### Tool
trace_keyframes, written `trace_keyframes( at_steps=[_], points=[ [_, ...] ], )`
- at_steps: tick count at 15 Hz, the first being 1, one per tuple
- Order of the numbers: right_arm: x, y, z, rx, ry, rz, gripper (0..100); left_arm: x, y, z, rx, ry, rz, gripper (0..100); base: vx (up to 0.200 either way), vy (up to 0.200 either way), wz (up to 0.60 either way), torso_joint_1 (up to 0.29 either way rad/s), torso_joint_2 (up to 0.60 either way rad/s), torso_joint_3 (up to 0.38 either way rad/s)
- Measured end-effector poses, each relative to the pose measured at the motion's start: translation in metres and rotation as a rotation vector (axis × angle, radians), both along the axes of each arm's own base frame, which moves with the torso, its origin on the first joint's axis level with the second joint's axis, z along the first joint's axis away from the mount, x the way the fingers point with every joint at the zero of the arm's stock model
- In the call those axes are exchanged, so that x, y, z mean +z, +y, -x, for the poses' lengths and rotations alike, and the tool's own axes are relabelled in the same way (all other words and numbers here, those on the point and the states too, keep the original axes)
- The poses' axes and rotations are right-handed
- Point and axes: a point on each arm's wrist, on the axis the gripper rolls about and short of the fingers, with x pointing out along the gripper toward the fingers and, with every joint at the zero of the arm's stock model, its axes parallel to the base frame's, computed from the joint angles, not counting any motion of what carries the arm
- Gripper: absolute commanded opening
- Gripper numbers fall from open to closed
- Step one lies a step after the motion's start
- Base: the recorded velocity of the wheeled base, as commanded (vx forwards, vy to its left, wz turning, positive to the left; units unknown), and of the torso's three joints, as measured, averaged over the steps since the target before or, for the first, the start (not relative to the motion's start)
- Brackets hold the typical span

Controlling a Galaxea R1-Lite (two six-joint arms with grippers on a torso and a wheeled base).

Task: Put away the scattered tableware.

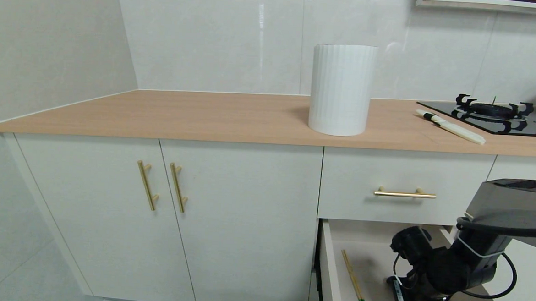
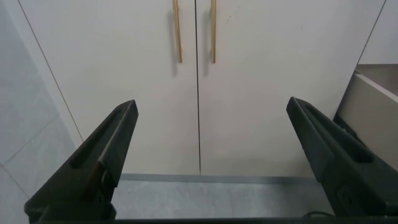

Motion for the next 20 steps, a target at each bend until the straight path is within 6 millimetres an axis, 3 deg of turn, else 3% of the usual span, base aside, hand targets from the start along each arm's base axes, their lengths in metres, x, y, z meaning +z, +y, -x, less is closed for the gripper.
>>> trace_keyframes(
  at_steps=[4,5,16,18,20],
  points=[
    [-0.002,0.0,0.0,0.001,0.005,0.002,0,0.0,0.0,0.0,0.0,0.0,0.0,100,0.0,0.0,0.0,0.0,0.0,0.0],
    [-0.002,0.0,0.0,0.001,0.006,0.003,100,0.0,0.0,0.0,0.0,0.0,0.0,100,0.0,0.0,0.0,0.0,0.0,0.0],
    [-0.001,0.0,0.002,-0.006,0.006,0.0,100,0.0,0.0,0.0,0.0,0.0,0.0,100,0.0,0.0,0.0,0.0,0.0,0.0],
    [0.01,-0.001,0.003,-0.015,-0.017,-0.011,100,0.0,0.0,0.0,0.0,0.0,0.0,100,0.0,0.0,0.0,0.0,0.0,0.0],
    [0.036,-0.003,0.007,-0.013,-0.073,-0.042,100,0.0,0.0,0.0,0.0,0.0,0.0,100,0.0,0.0,0.0,0.0,0.0,0.0]
  ],
)
